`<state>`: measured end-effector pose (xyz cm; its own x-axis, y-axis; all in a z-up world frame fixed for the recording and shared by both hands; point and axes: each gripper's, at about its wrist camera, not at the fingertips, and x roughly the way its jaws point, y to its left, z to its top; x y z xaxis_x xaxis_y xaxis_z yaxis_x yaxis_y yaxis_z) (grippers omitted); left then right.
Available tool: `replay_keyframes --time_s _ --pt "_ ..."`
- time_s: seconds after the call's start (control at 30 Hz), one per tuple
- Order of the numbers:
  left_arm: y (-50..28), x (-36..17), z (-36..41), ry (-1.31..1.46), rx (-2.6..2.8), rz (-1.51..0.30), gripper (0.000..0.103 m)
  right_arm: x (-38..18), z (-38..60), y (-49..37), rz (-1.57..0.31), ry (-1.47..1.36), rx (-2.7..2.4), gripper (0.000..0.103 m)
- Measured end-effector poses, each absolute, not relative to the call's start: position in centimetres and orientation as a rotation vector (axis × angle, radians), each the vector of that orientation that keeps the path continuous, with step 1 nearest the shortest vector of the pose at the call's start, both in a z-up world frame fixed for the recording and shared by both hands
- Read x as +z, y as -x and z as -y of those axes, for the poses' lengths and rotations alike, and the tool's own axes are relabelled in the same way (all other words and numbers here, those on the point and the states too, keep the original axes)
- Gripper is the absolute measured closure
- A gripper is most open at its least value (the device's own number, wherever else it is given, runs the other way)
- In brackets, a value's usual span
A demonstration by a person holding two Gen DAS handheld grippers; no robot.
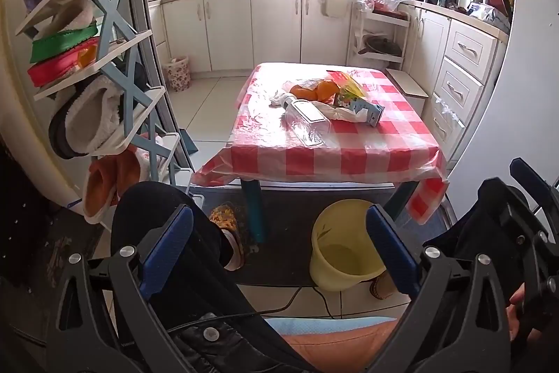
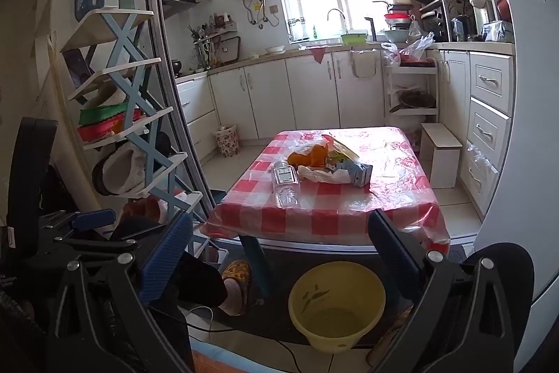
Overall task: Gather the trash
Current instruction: 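Move both tools toward the trash on the checked table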
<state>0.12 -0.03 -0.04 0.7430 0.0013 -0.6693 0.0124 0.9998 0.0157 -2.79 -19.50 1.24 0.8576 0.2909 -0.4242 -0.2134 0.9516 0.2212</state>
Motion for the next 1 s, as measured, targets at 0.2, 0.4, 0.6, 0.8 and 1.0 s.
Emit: replay_keyframes --time_s 0.2,0.4,0.6,0.8,1.0 --pt "-0.5 0.0 0.0 -0.026 0.0 -0.743 0.008 1.1 19.5 2.8 -0.468 -0.174 0.282 0.006" --pt "-0.5 0.4 -0.6 -0.007 -0.015 -0.711 0.008 1.1 19.2 2.9 -0.462 -0.172 0.282 0.006" --pt "-0.2 0.2 -0.3 -0.009 -0.013 -0.718 0.008 1.2 19.0 3.0 -0.463 -0.169 0.29 0.006" --pt "0.1 0.1 -0.2 -0.009 -0.018 -0.714 0.008 1.2 18.9 3.0 -0.463 -0.17 0.291 0.006" --pt "0.2 0.1 0.0 -0.02 -0.014 -0.716 0.008 1.2 18.8 3.1 -0.461 -0.169 0.295 0.006"
